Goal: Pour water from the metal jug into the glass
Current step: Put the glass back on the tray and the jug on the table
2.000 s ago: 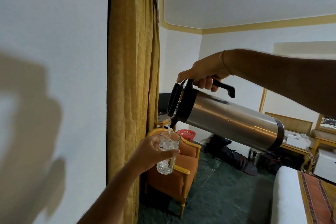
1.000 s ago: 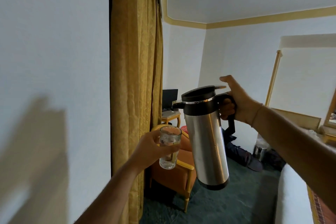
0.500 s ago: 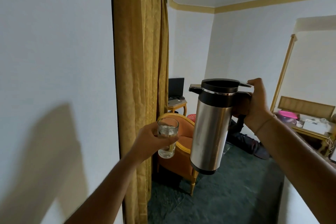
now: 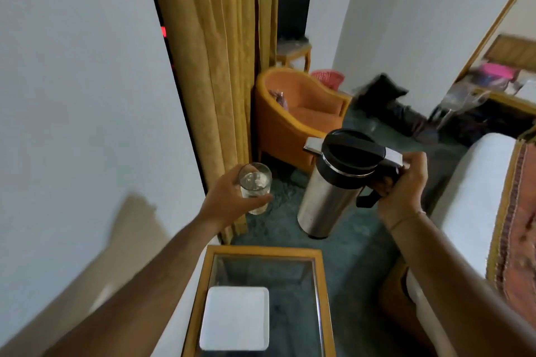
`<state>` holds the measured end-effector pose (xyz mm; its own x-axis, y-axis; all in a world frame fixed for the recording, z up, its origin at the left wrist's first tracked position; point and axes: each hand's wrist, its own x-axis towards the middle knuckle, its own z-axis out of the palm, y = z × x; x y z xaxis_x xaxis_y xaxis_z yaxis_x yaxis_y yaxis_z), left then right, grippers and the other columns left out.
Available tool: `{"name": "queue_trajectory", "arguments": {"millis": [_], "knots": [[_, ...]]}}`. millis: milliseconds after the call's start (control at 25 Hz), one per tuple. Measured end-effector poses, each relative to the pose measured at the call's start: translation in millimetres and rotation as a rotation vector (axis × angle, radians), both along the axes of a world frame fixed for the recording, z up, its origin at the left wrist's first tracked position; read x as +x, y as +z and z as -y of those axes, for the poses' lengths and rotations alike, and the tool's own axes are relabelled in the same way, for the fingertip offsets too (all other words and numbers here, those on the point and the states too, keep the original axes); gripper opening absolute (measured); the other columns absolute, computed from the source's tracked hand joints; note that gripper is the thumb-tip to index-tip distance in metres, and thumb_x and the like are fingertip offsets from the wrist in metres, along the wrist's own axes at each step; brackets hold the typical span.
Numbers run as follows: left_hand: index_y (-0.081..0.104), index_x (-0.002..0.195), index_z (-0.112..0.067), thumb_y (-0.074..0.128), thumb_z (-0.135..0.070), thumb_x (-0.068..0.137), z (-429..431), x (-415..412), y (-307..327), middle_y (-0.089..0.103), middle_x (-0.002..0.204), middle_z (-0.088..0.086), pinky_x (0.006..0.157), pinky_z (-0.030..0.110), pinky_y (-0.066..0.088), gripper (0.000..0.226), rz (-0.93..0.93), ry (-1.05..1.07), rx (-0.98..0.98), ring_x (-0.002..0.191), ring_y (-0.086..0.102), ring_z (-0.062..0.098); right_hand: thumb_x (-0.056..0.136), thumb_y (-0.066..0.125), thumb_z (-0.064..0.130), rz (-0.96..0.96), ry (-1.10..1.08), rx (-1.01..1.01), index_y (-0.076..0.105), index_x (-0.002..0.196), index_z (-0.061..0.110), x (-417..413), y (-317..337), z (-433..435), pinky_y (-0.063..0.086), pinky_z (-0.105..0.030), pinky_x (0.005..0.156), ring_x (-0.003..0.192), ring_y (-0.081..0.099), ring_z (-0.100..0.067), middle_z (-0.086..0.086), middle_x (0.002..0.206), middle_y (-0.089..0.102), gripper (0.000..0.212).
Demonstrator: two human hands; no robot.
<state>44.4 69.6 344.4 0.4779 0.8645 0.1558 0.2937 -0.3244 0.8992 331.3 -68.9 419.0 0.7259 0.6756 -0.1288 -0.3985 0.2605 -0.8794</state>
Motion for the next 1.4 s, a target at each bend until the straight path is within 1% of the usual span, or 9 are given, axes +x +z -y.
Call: {"name": "queue_trajectory", "arguments": {"millis": [120, 200, 280, 440, 560, 680, 840, 1120, 1400], "knots": [[0.054, 0.115, -0.065, 0.097, -0.058, 0.072, 3, -6, -82, 0.059, 0.112, -0.047, 0.071, -0.004, 0.047, 0.061, -0.094, 0.067, -0.061, 0.100, 0.066, -0.013, 0.085, 0.038, 0.037, -0.041, -0.064, -0.135, 0.039, 0.047, 0.029, -4, -101, 8, 0.029, -0.020, 0.039, 0.042, 0.029, -0.009, 0.009, 0.046, 0.032, 0.039], [0.052, 0.126, -0.055, 0.099, -0.052, 0.074, 4, -10, -141, 0.063, 0.118, -0.031, 0.079, 0.004, 0.047, 0.071, -0.150, 0.103, -0.132, 0.103, 0.067, 0.000, 0.084, 0.040, 0.038, -0.055, -0.102, -0.220, 0.042, 0.047, 0.032, -9, -167, 15, 0.031, -0.021, 0.044, 0.046, 0.032, -0.010, 0.009, 0.049, 0.036, 0.038], [0.052, 0.130, -0.048, 0.100, -0.048, 0.073, 9, -16, -198, 0.061, 0.117, -0.029, 0.077, 0.004, 0.046, 0.075, -0.195, 0.144, -0.204, 0.102, 0.064, -0.002, 0.083, 0.042, 0.038, -0.071, -0.120, -0.299, 0.044, 0.048, 0.031, -14, -232, 23, 0.032, -0.024, 0.048, 0.047, 0.035, -0.010, 0.009, 0.050, 0.040, 0.036], [0.057, 0.127, -0.043, 0.102, -0.045, 0.072, 18, -25, -314, 0.063, 0.115, -0.022, 0.080, 0.007, 0.047, 0.070, -0.298, 0.185, -0.260, 0.102, 0.065, 0.001, 0.082, 0.040, 0.031, -0.120, -0.113, -0.336, 0.042, 0.040, 0.029, -20, -353, 33, 0.032, -0.018, 0.041, 0.041, 0.032, -0.009, 0.012, 0.043, 0.038, 0.042], [0.061, 0.134, -0.035, 0.100, -0.048, 0.074, 28, -42, -379, 0.064, 0.124, -0.013, 0.089, 0.024, 0.056, 0.073, -0.415, 0.223, -0.311, 0.111, 0.064, 0.013, 0.083, 0.038, 0.028, -0.144, -0.092, -0.335, 0.041, 0.037, 0.029, -24, -419, 42, 0.033, -0.016, 0.040, 0.038, 0.032, -0.008, 0.013, 0.040, 0.036, 0.046], [0.063, 0.138, -0.026, 0.100, -0.046, 0.076, 41, -56, -436, 0.067, 0.128, -0.005, 0.093, 0.037, 0.061, 0.075, -0.513, 0.270, -0.333, 0.114, 0.063, 0.018, 0.083, 0.039, 0.032, -0.117, -0.057, -0.386, 0.044, 0.039, 0.029, -26, -475, 51, 0.035, -0.017, 0.042, 0.041, 0.033, -0.009, 0.012, 0.041, 0.037, 0.045], [0.065, 0.140, -0.021, 0.101, -0.041, 0.076, 57, -67, -491, 0.072, 0.138, 0.007, 0.096, 0.039, 0.061, 0.076, -0.556, 0.339, -0.309, 0.115, 0.061, 0.015, 0.084, 0.042, 0.032, -0.093, -0.049, -0.404, 0.045, 0.041, 0.030, -24, -524, 60, 0.036, -0.018, 0.045, 0.043, 0.033, -0.009, 0.012, 0.043, 0.038, 0.043], [0.065, 0.142, -0.026, 0.100, -0.044, 0.076, 69, -68, -551, 0.073, 0.144, 0.003, 0.103, 0.042, 0.060, 0.077, -0.604, 0.322, -0.376, 0.119, 0.062, 0.015, 0.088, 0.039, 0.026, -0.071, -0.012, -0.381, 0.040, 0.044, 0.032, -29, -566, 63, 0.034, -0.021, 0.049, 0.045, 0.029, -0.012, 0.011, 0.044, 0.036, 0.044], [0.057, 0.147, -0.023, 0.100, -0.037, 0.078, 68, -63, -580, 0.070, 0.148, 0.005, 0.100, 0.030, 0.053, 0.082, -0.573, 0.293, -0.446, 0.120, 0.059, 0.013, 0.093, 0.034, 0.020, -0.065, -0.016, -0.391, 0.055, 0.043, 0.030, -43, -577, 61, 0.038, -0.016, 0.046, 0.043, 0.043, -0.005, 0.016, 0.045, 0.047, 0.055]]}}
